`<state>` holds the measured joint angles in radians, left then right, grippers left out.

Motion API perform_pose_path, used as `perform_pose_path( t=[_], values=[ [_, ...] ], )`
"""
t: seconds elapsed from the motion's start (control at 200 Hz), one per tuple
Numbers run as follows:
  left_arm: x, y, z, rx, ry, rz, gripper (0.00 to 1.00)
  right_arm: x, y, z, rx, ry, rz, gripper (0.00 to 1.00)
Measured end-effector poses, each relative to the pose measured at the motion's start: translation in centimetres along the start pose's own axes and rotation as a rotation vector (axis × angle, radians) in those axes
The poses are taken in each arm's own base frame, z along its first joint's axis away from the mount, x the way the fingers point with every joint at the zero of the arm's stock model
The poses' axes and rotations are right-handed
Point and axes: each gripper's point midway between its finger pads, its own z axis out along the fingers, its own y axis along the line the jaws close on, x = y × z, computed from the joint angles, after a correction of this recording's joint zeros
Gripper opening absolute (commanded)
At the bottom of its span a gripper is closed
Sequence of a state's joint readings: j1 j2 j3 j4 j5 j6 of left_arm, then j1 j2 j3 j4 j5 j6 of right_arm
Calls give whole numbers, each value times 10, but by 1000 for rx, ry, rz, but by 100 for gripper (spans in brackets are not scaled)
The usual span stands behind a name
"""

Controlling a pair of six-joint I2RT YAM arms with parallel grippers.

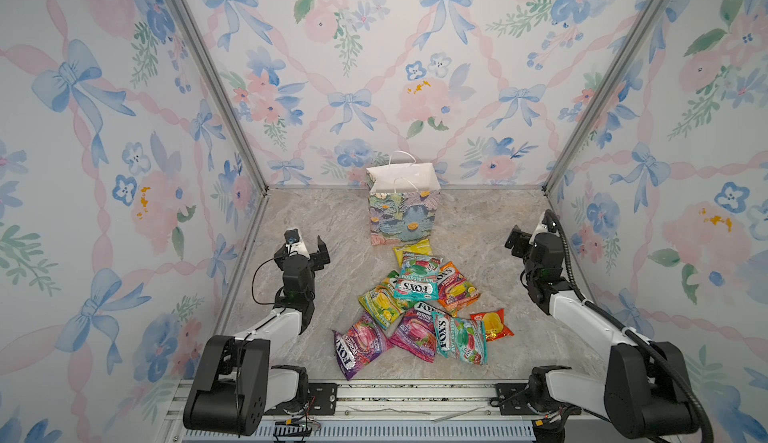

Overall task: Place the snacks into the paper bag
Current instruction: 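Move the left gripper to the bag rim while the right approaches the snacks, then grasp the rim of the white paper bag with the left gripper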

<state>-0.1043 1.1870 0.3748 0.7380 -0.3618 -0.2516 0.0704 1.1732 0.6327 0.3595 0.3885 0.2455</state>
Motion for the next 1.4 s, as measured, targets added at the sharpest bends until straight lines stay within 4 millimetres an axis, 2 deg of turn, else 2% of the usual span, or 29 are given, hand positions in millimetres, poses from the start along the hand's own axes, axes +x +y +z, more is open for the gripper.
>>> perform_pose_path(
  t=[0.04,0.105,0.245,0.375,0.48,0.54,0.605,0.72,0.975,1.19,1.4],
  values=[
    [-10,1,-4,-5,-14,-59,98,-12,-1,-7,-14,-20,49,96],
    [-24,1,-11,10,-30,-125,98,-17,-5,-12,-30,-17,90,97],
    [-58,-10,-12,61,1,-183,95,11,-2,-10,-34,134,65,97],
    [-114,-39,-8,162,30,-187,89,31,14,-6,-68,276,16,96],
    [-161,-68,-3,262,51,-176,86,47,35,-6,-110,377,-46,97],
    [-178,-83,1,313,78,-166,85,58,46,-7,-130,428,-87,96],
    [-186,-100,9,369,122,-154,82,71,55,-8,-152,484,-126,97],
    [-181,-127,25,435,226,-134,80,87,64,-11,-171,554,-180,97],
    [-139,-198,45,511,436,-22,78,100,77,-19,-210,612,-239,96],
    [-132,-229,55,518,480,59,76,103,82,-23,-236,630,-241,97],
    [-122,-244,60,531,516,97,74,104,85,-25,-249,634,-241,97]
  ],
)
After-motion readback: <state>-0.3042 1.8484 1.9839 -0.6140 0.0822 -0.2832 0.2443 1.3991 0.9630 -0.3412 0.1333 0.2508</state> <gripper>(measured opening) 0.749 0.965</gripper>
